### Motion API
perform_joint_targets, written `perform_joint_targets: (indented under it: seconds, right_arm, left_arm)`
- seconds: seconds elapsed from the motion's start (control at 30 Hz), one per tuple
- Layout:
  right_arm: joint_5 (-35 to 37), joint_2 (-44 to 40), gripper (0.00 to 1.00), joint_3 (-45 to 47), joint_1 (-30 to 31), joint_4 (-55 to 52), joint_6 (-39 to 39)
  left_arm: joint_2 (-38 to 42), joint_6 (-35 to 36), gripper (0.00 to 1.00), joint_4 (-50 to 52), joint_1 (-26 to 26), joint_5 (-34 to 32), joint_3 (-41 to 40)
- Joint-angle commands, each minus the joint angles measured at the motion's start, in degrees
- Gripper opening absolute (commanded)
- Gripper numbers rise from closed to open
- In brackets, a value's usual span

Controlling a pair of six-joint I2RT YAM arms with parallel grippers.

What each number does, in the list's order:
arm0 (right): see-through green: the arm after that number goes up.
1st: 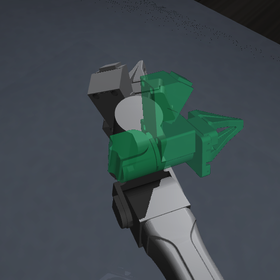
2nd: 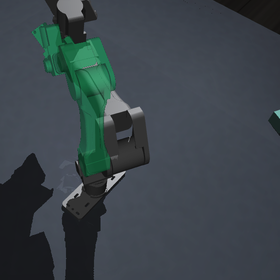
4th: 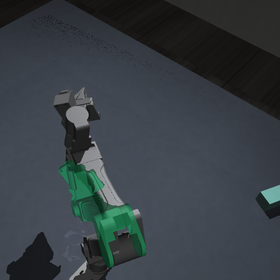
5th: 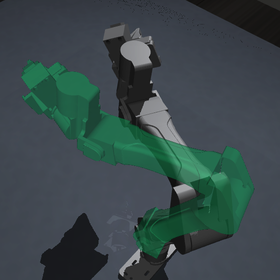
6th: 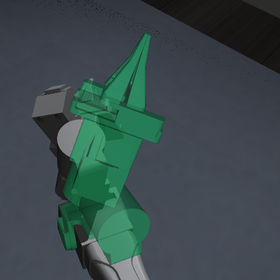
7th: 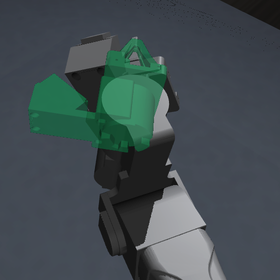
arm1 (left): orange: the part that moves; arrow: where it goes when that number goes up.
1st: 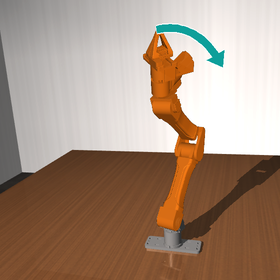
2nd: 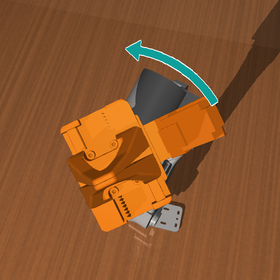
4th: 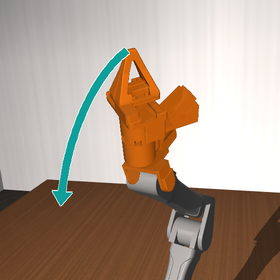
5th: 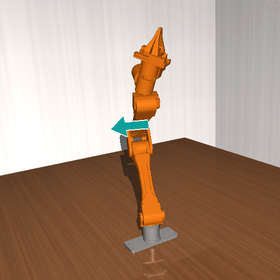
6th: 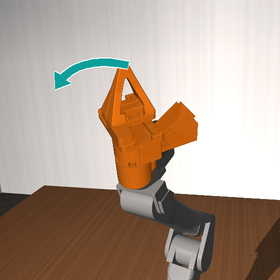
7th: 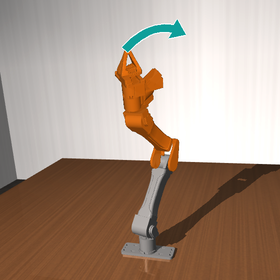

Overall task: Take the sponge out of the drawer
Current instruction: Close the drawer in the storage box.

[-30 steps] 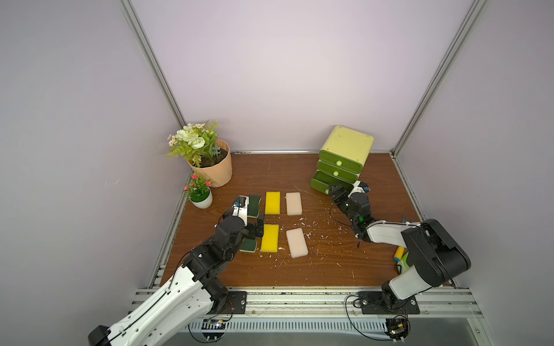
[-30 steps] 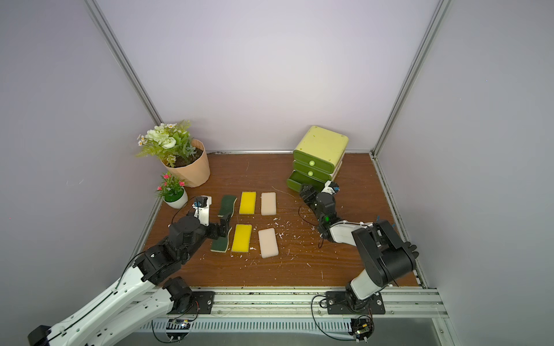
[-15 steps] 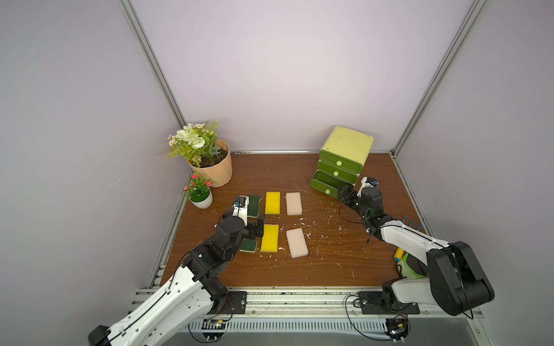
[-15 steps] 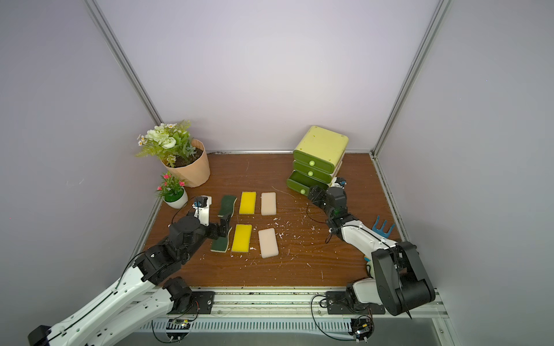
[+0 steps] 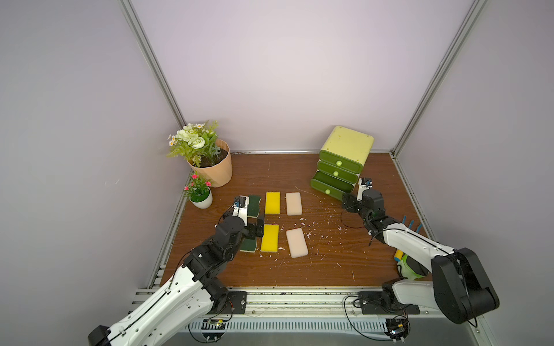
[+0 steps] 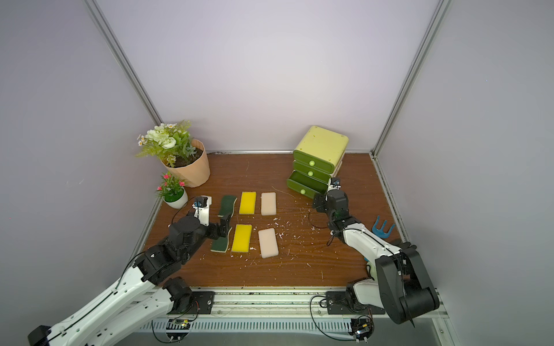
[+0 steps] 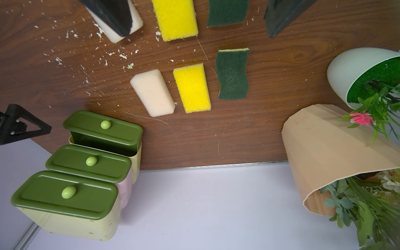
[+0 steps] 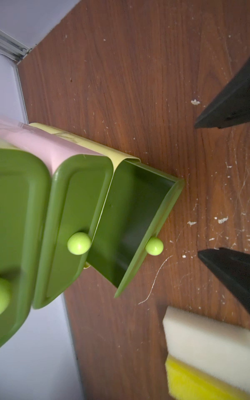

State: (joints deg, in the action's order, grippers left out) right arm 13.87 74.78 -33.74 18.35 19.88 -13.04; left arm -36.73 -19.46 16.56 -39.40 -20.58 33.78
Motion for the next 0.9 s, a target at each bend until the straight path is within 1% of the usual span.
perform_joint_targets:
  seconds: [0.0, 0.2, 0.27, 0.53, 0.87]
  right_arm:
    - [2.4, 0.6, 0.91, 0.7, 0.6, 4.0, 9.1]
    - [4.3, 3.8, 0.91, 1.6, 3.0, 7.5, 18.0]
    - [6.2, 5.3, 0.92, 1.1, 4.1, 8.4, 20.0]
    - [19.2, 12.1, 0.93, -1.5, 5.4, 14.0, 25.1]
    - [29.7, 19.1, 0.94, -2.6, 5.3, 27.3, 29.2]
  left_arm:
    - [0.3, 0.5, 0.98, -0.7, 0.5, 0.7, -0.5]
    - [0.2, 0.5, 0.98, -0.8, 0.5, 0.8, -0.5]
    - [0.2, 0.5, 0.98, -0.7, 0.5, 0.9, -0.5]
    - [0.0, 0.6, 0.98, -0.8, 0.5, 1.0, -0.6]
    - [-0.2, 0.6, 0.98, -0.8, 0.5, 0.9, -0.6]
